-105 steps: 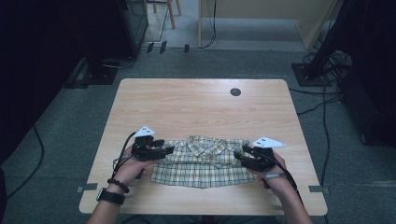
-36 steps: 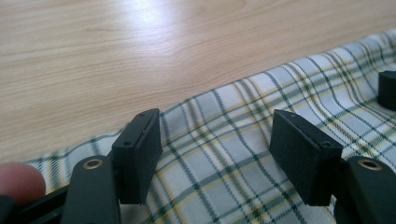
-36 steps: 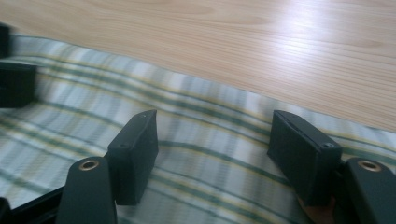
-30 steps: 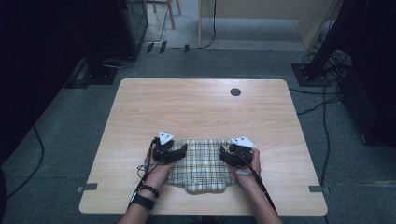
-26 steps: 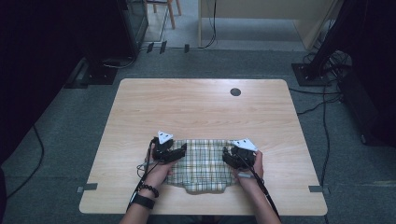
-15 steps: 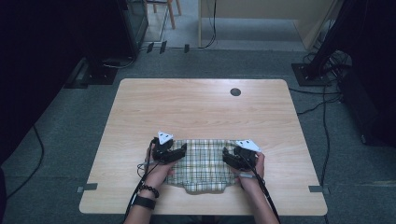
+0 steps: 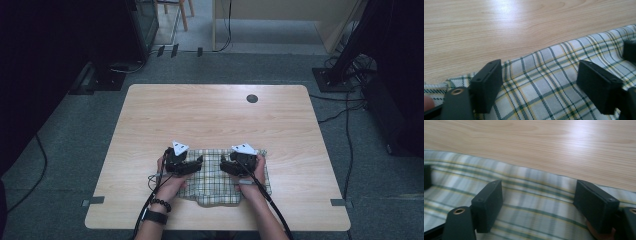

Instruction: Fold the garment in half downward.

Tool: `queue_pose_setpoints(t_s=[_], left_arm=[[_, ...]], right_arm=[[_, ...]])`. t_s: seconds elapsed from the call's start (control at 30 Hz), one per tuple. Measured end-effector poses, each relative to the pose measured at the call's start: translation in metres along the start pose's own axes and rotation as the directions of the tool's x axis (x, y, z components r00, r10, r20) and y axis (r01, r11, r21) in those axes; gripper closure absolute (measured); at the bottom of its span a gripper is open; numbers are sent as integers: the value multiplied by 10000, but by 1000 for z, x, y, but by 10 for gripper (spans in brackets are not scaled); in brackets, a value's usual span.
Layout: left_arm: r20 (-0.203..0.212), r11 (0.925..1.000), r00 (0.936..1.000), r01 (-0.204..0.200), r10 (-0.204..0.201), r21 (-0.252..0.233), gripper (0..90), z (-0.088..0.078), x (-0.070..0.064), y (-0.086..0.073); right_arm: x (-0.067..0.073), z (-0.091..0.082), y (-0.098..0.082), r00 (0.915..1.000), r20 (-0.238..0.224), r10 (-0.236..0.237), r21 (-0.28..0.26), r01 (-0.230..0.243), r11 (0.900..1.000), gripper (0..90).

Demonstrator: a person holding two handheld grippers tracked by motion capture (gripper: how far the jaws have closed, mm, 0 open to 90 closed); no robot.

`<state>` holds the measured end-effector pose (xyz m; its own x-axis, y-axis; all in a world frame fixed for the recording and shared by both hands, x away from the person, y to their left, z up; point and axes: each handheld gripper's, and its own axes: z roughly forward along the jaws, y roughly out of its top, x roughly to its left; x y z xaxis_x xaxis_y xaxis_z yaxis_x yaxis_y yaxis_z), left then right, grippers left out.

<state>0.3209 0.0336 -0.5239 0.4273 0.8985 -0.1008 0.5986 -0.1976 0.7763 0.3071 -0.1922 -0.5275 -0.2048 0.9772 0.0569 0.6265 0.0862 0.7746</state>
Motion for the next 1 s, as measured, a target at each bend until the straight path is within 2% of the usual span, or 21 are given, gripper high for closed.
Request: queue_pose_setpoints(t_s=[0.03, 0.1, 0.13, 0.17, 0.2, 0.27, 0.37, 0.43, 0.47, 0.5, 0.53, 0.57, 0.6, 0.67, 0.7, 0.73, 0.77, 0.87, 0.9, 0.97, 1.0], left_arm=[[5, 10000, 10000, 60, -60, 27, 186, 0, 0, 0], [105, 9999, 9999, 133, -133, 37, 99, -1, 1, -1], [45, 9997, 9997, 244, -244, 0, 98, -1, 2, -1], [22, 9996, 9996, 267, -267, -2, 98, -2, 2, -1], [4, 9997, 9997, 247, -247, 2, 98, -1, 2, -1], [-44, 9998, 9998, 215, -215, 12, 97, -1, 2, -1], [-63, 9999, 9999, 162, -161, 31, 97, -1, 1, -1], [-60, 9999, 9999, 113, -113, 47, 97, -1, 1, -1], [-85, 9999, 9999, 75, -74, 69, 97, -1, 0, -1], [-126, 10000, 9999, 30, -29, 91, 97, 0, -1, -1], [-183, 9999, 9998, -54, 56, 131, 97, 0, -1, -1], [-270, 9996, 9994, -188, 194, 204, 97, 1, -3, 0], [-293, 9995, 9993, -226, 232, 217, 97, 1, -3, 0], [-286, 9996, 9994, -195, 201, 209, 97, 1, -3, 0], [-252, 9997, 9995, -164, 169, 194, 97, 0, -2, -1], [-214, 9998, 9997, -114, 117, 170, 98, 0, -2, -1], [-183, 9998, 9998, -108, 111, 168, 98, 0, -1, -1], [-181, 9998, 9998, -110, 113, 165, 97, 0, -2, -1], [-176, 9998, 9998, -110, 113, 164, 97, 0, -2, -1], [-156, 9998, 9998, -118, 120, 160, 98, 0, -2, -1], [-154, 9998, 9998, -121, 124, 156, 98, 0, -2, -1]], right_arm=[[-6, -2, 0, 9999, 22, 149, -2, -149, 9999, 263], [-19, -5, -2, 9990, 345, 269, 4, -270, 9996, 262], [-23, -6, -3, 9983, 295, 504, -45, -503, 9987, 267], [-29, -8, -4, 9965, 436, 713, -135, -708, 9974, 313], [-32, -10, -5, 9944, 798, 692, -186, -679, 9975, 327], [-36, -11, -6, 9894, 1307, 634, -166, -618, 9980, 326], [-41, -13, -6, 9834, 1554, 932, -119, -925, 9956, 285], [-41, -17, -3, 9699, 2216, 1006, -562, -903, 9943, 260], [-40, -21, -1, 9667, 2312, 1097, -903, -910, 9917, 261], [-37, -25, 2, 9705, 2135, 1124, -1347, -847, 9873, 261], [-32, -27, 5, 9790, 1766, 1015, -1580, -736, 9847, 261], [-25, -26, 8, 9888, 1300, 733, -1569, -525, 9862, 261], [-17, -21, 11, 9971, 707, 297, -1249, -206, 9919, 259], [-10, -7, 11, 9996, 73, 287, -390, -283, 9988, 247], [-9, 1, 9, 9994, 77, 346, 64, -347, 9994, 246], [-9, 6, 6, 9991, 364, 229, -7, -228, 9997, 246], [-9, 6, 6, 9987, 423, 276, -18, -275, 9996, 249], [-19, 3, 4, 9938, 884, 680, -93, -674, 9977, 267], [-25, 1, 3, 9905, 1013, 927, -159, -915, 9957, 313], [-37, -4, 1, 9752, 1650, 1478, -385, -1434, 9889, 342], [-40, -6, 0, 9709, 1696, 1689, -446, -1637, 9855, 344]])
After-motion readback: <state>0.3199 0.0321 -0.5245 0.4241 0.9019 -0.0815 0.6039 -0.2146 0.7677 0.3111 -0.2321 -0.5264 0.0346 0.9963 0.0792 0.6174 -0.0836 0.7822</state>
